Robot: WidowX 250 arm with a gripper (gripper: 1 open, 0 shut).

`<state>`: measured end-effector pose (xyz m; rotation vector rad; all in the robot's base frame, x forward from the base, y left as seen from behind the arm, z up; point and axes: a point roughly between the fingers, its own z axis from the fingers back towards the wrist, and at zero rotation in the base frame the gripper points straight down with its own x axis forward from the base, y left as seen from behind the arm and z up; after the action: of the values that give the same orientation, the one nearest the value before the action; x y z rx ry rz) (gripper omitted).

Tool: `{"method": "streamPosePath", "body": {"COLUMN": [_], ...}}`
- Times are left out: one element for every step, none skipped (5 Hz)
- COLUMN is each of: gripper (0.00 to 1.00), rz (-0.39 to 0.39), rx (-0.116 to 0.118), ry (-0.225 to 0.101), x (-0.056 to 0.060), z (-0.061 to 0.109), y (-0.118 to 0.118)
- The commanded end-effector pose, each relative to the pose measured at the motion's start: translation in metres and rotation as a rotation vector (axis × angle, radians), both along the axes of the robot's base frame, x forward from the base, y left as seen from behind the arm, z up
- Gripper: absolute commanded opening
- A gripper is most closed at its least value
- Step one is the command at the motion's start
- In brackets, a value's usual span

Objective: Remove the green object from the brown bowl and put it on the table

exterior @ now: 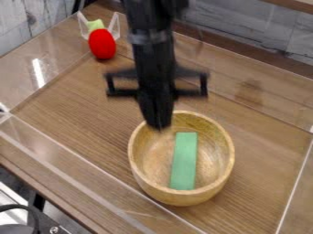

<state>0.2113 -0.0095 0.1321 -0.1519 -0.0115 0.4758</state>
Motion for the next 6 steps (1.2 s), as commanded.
{"method": "streamPosePath", "body": {"gripper": [0.0,0.0,0.0,0.0,0.0,0.0], "rz": [0.08,0.088,0.081,0.077,0.079,0.139], "rx": [-0.008,-0.006,0.012,0.032,0.031,0.034], "ry": [-0.062,-0.049,-0.03,-0.019,-0.03,-0.039], "x": [0.017,0.006,-0.009,-0.018,-0.014,-0.013], "z": [0.046,0.037,0.021,0.014,0.026,0.026], "y": [0.027,0.015,-0.001,-0.001,0.007,-0.003]}}
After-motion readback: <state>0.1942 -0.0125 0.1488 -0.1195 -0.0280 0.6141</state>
